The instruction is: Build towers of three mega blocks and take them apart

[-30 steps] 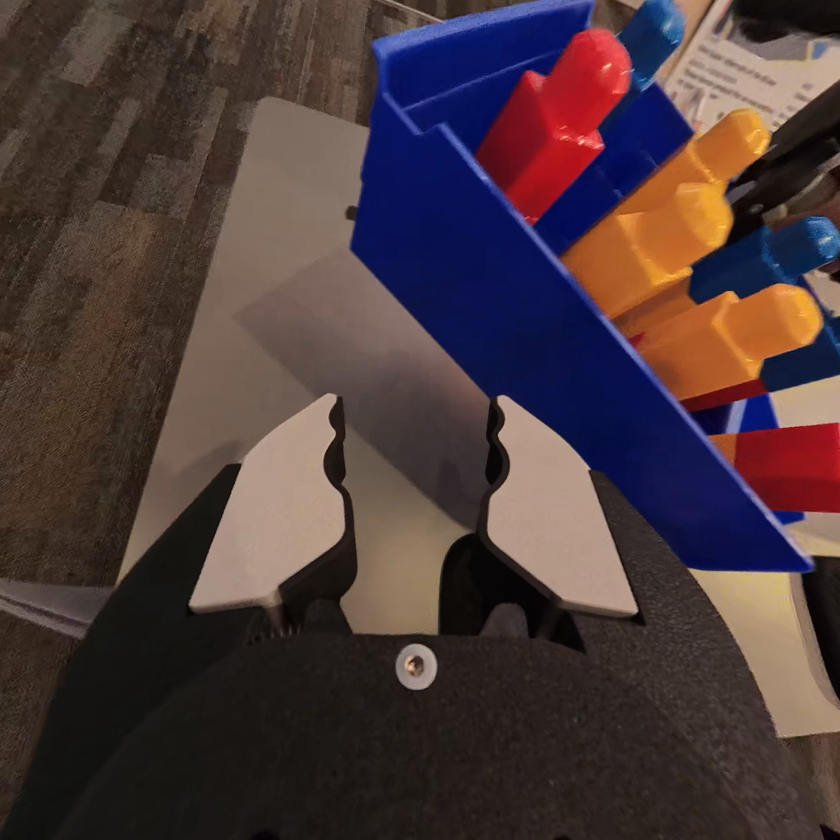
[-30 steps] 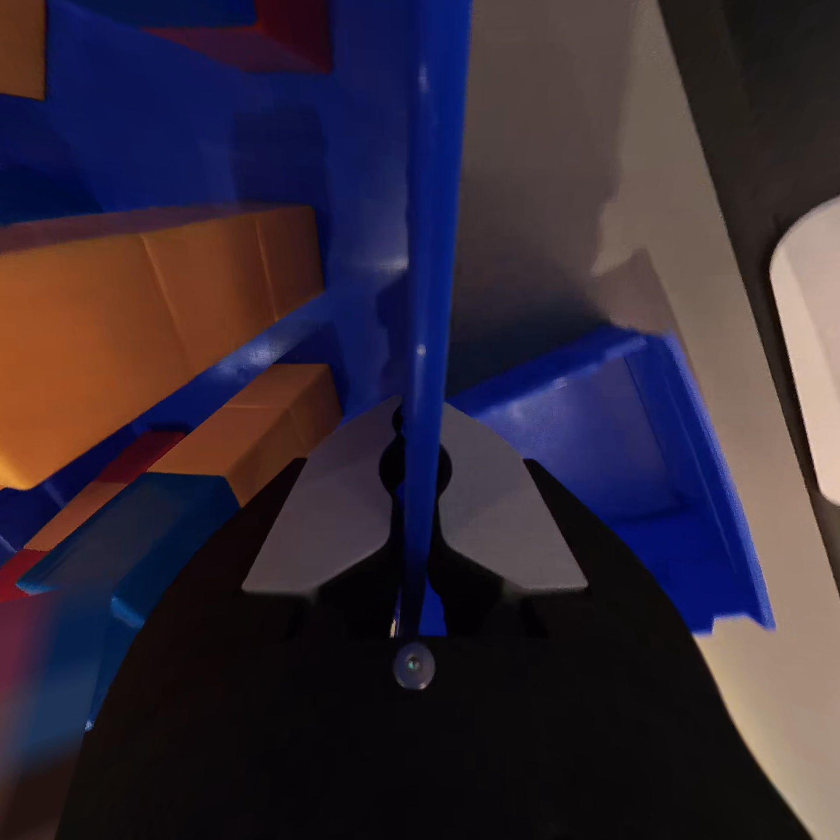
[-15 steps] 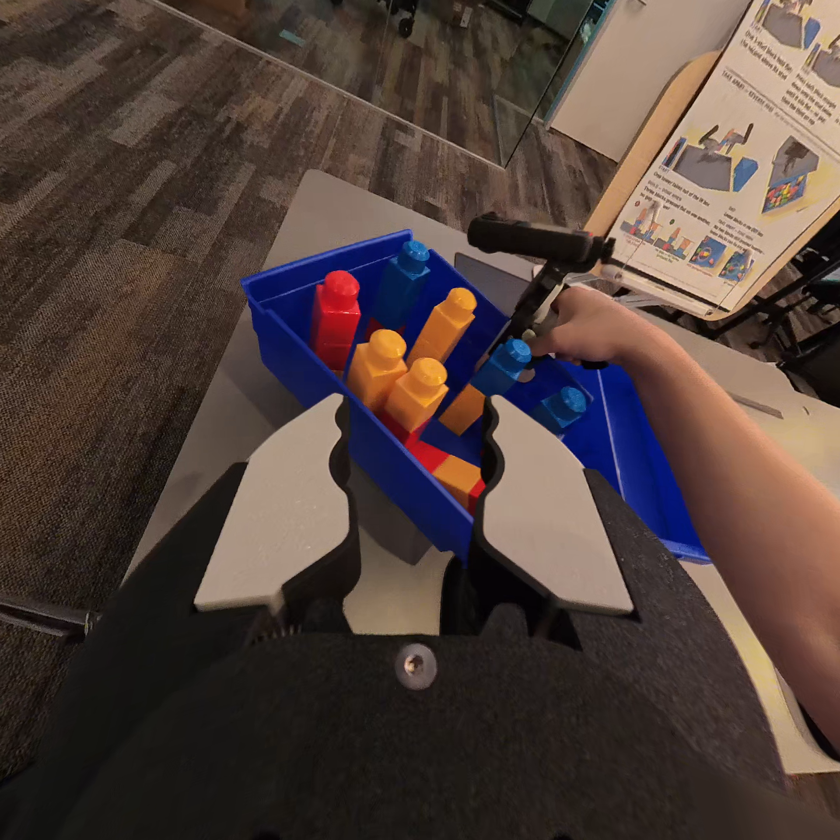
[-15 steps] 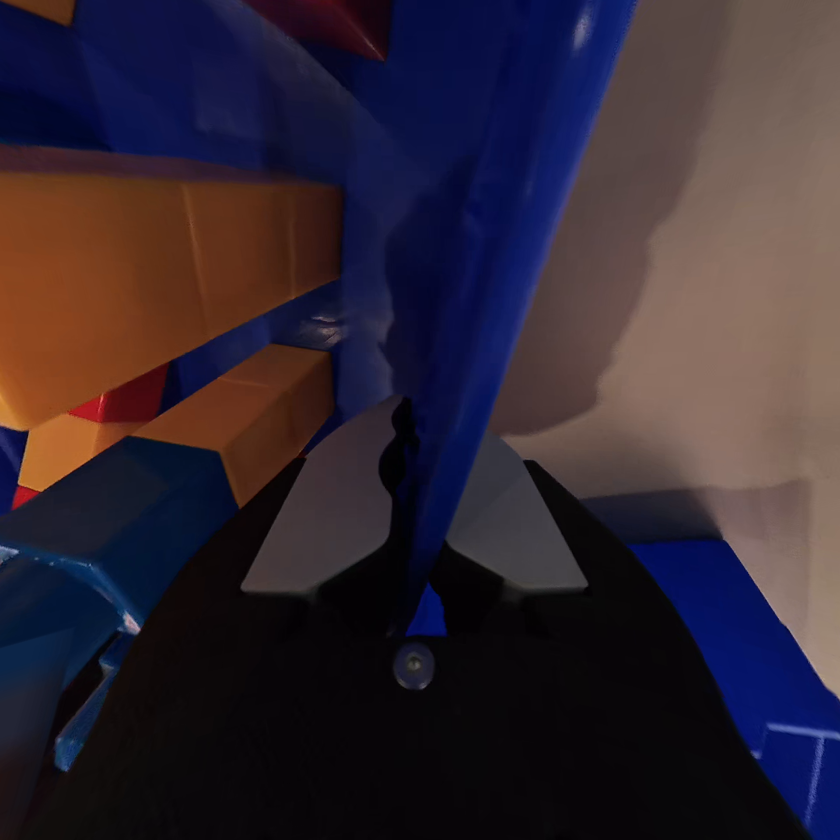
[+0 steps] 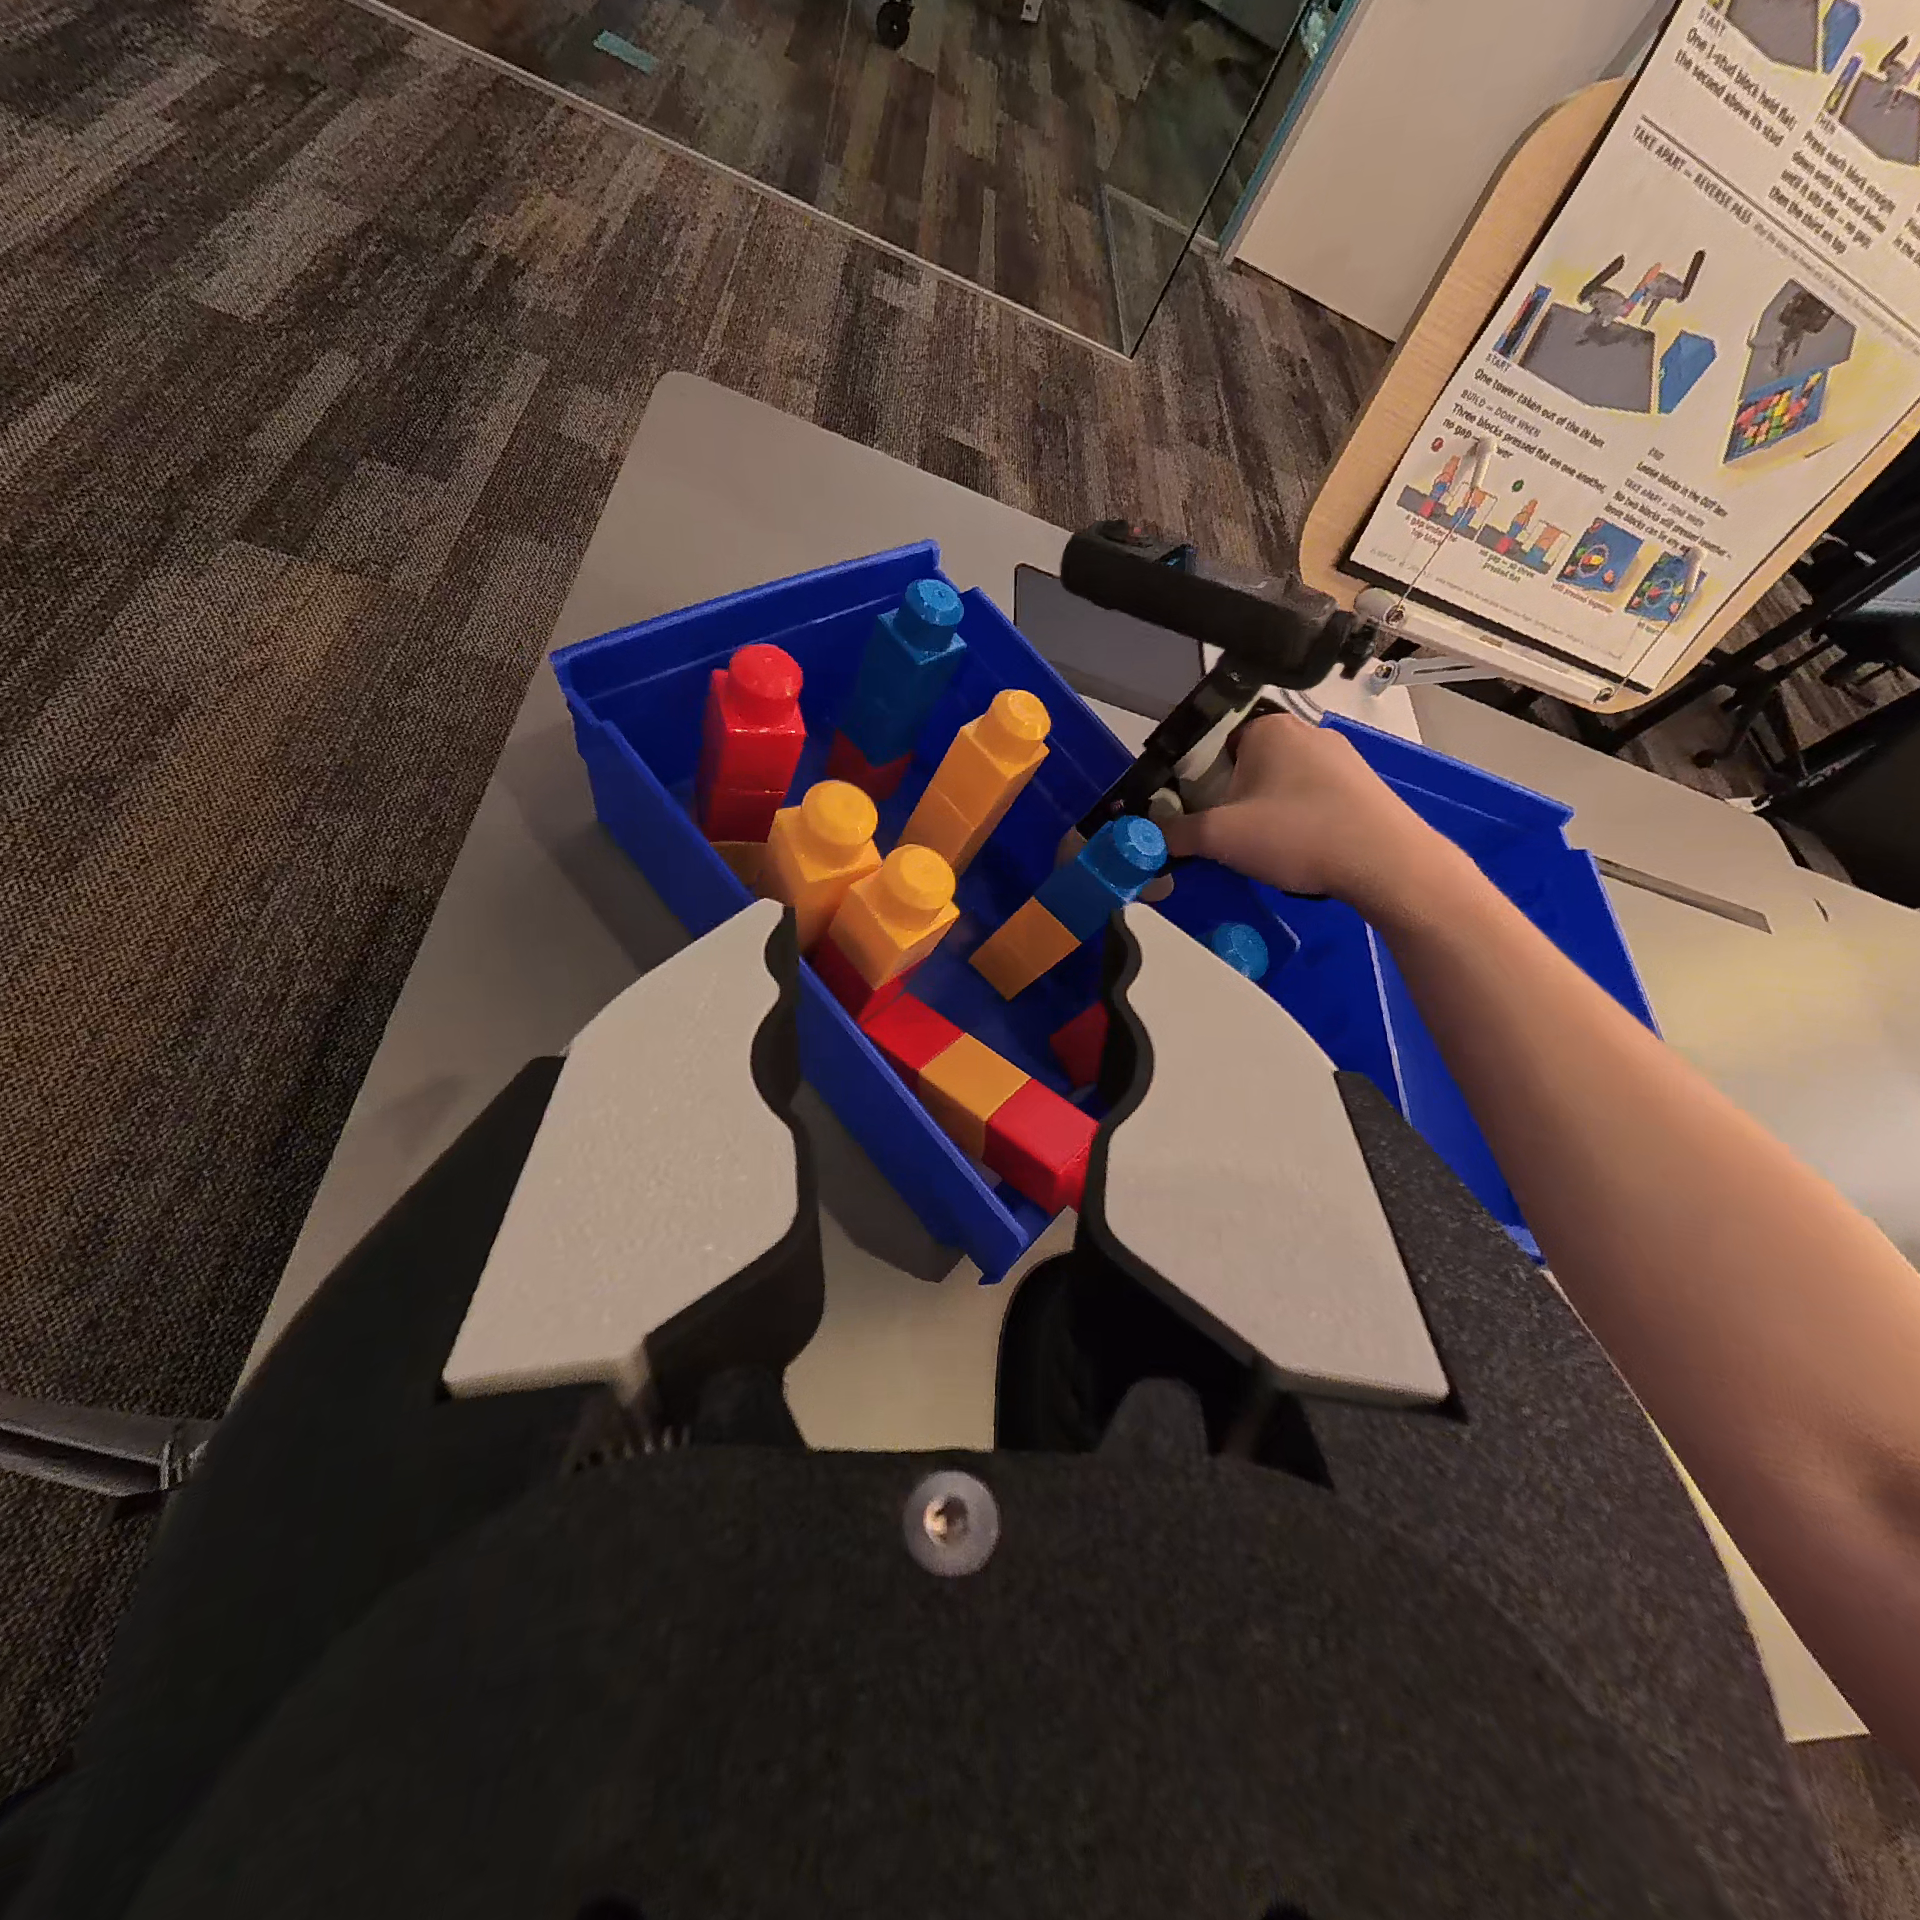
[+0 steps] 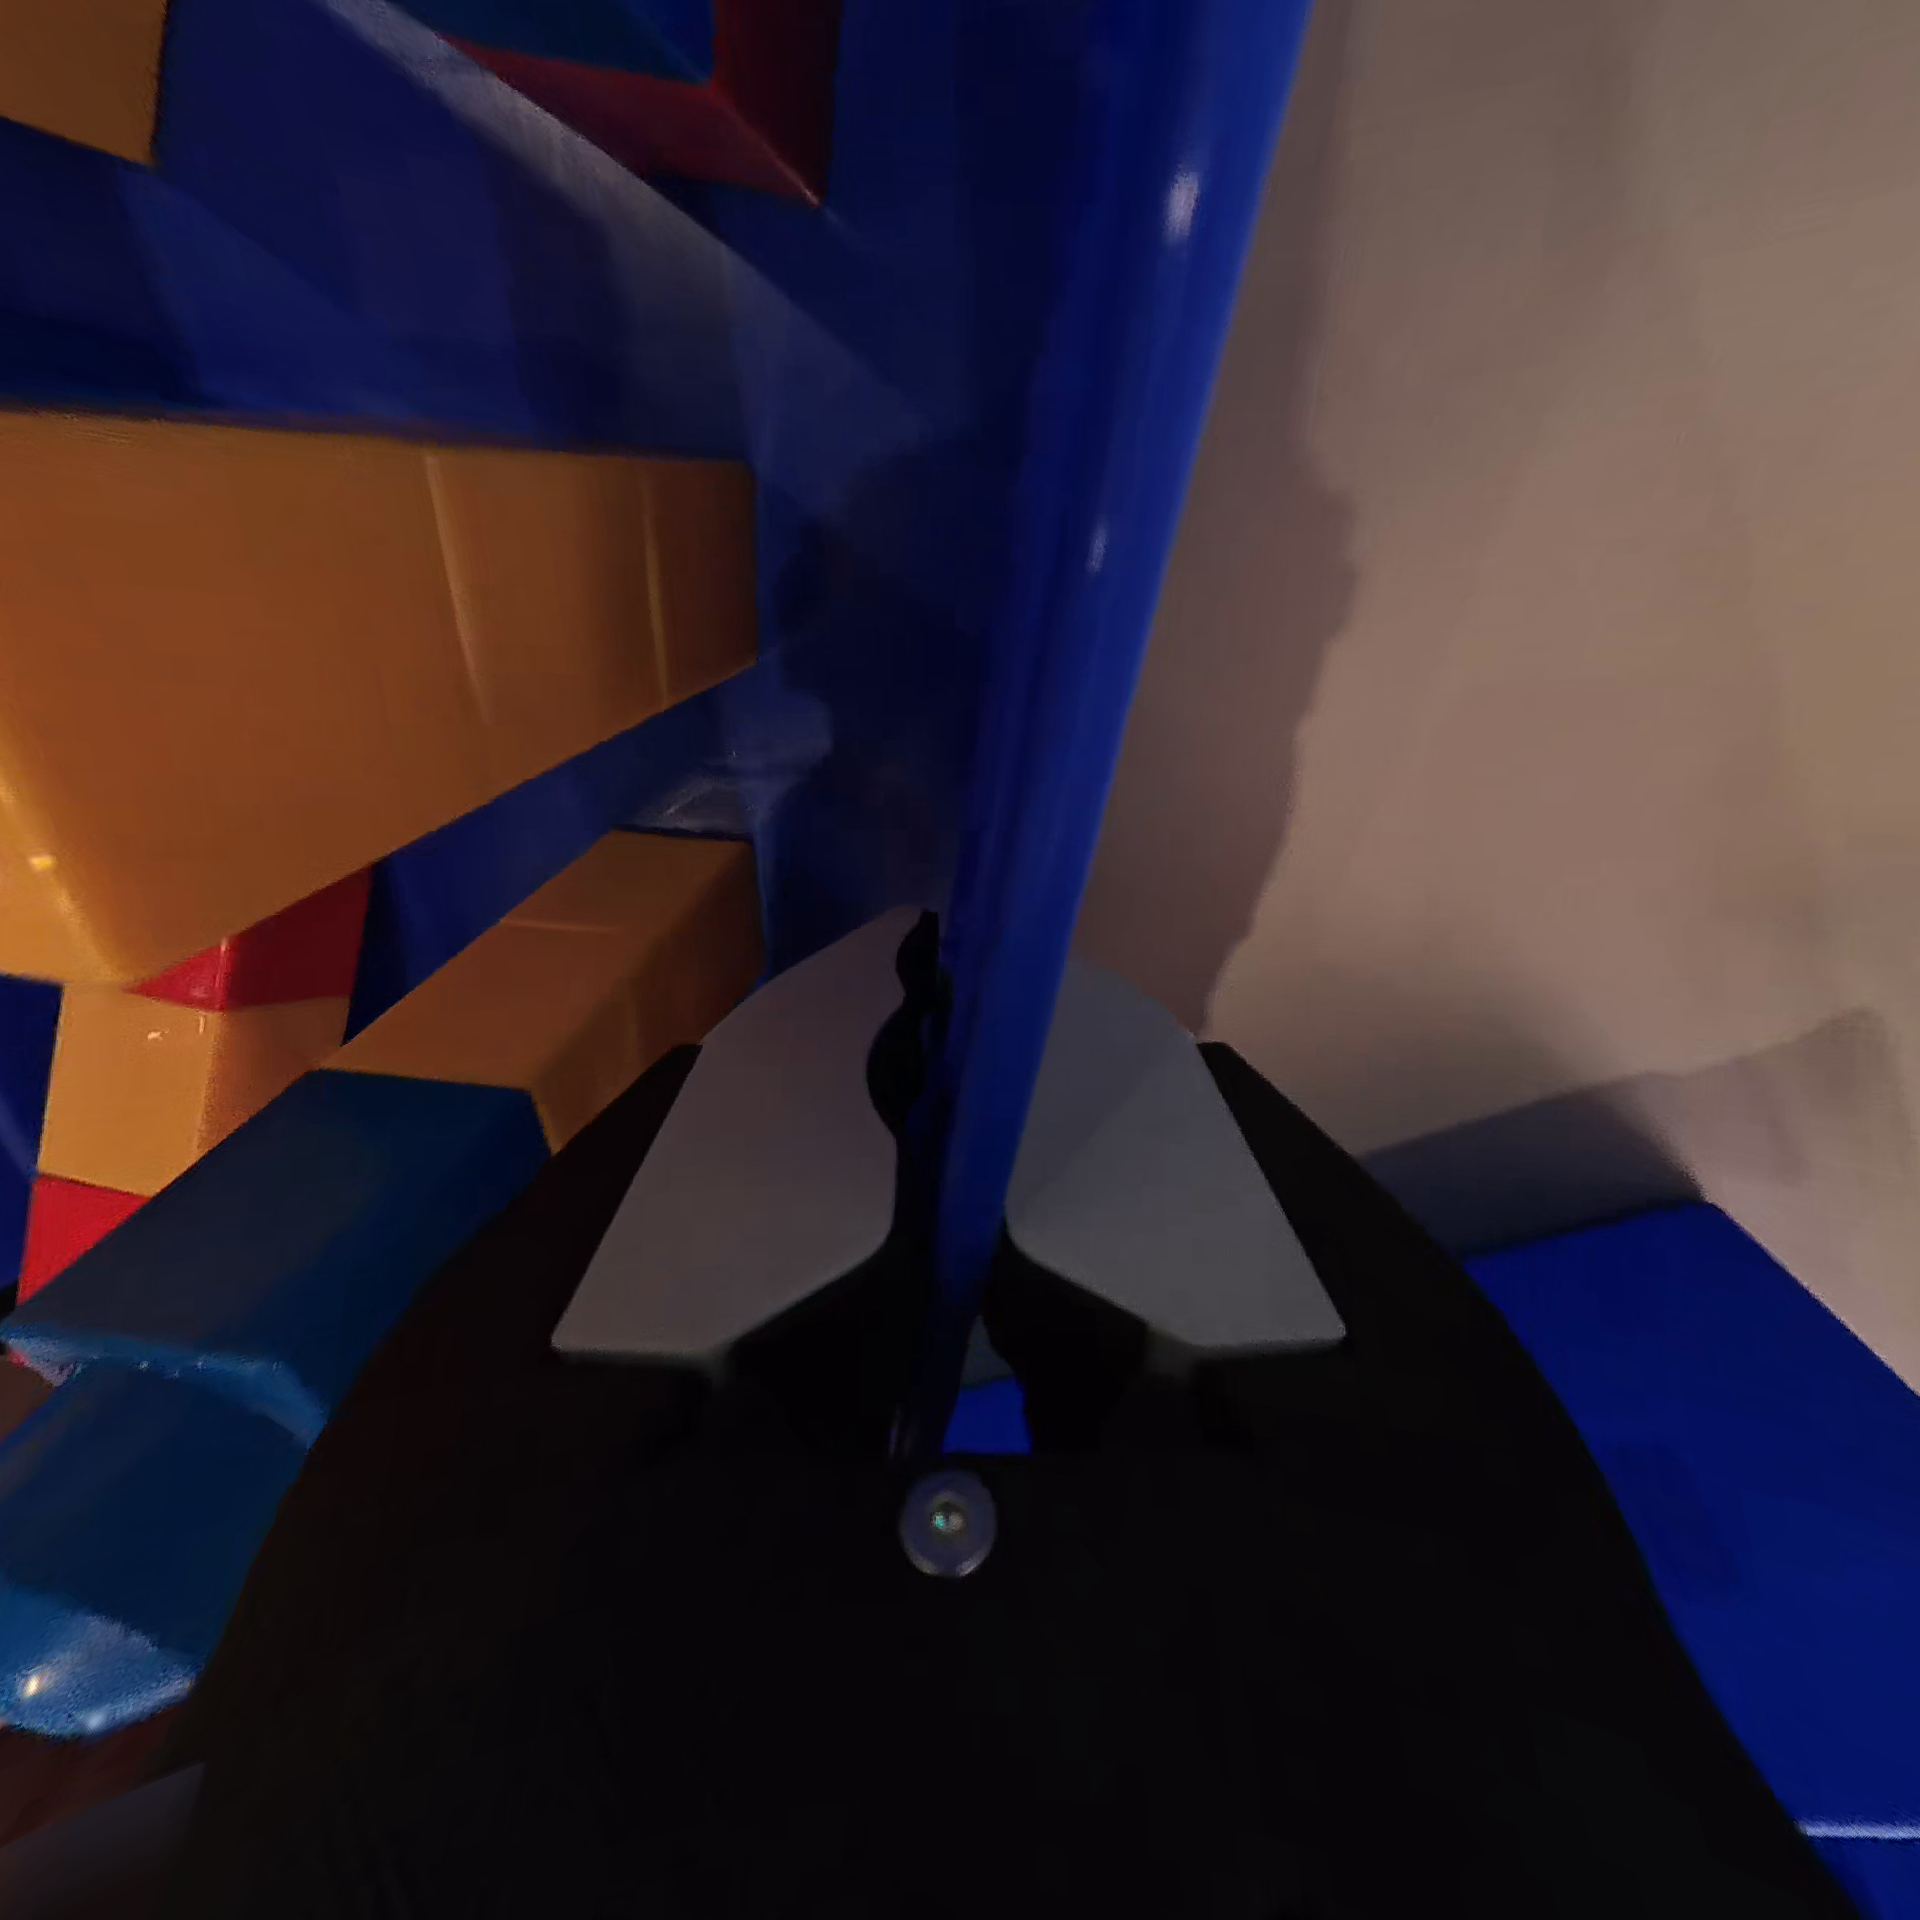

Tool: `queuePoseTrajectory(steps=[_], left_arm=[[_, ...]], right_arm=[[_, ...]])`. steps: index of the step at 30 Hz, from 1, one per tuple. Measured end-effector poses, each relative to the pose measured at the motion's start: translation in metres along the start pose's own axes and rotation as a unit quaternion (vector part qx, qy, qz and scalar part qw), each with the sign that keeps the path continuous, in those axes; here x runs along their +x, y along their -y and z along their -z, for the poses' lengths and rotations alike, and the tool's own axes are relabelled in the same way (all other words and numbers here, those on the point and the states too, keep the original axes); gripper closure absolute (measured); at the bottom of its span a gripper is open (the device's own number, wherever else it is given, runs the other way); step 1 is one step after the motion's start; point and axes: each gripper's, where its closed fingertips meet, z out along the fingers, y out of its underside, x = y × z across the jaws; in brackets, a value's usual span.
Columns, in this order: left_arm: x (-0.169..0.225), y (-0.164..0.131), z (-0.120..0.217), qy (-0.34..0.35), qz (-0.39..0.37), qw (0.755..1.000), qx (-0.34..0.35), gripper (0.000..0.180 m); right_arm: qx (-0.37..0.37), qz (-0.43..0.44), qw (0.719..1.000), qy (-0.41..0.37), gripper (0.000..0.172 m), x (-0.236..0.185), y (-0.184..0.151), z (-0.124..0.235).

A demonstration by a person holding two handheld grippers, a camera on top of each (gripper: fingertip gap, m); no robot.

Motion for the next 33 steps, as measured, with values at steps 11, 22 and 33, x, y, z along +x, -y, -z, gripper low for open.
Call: queuePoseTrajectory(steps=[11,22,33], left_arm=[[0.0,0.004,0.009,0.006,0.006,1.0,0.021,0.124],[0.001,0.004,0.013,0.013,0.004,1.0,0.024,0.123],[0.002,0.002,0.013,-0.004,0.003,1.0,0.02,0.123]], right_arm=[[0.411,0.156,0.872,-0.218,0.123,-0.024,0.003,0.184],[0.462,0.119,0.879,0.012,0.114,-0.175,-0.087,0.07],[0.441,0.056,0.894,-0.052,0.124,-0.164,-0.067,0.018]])
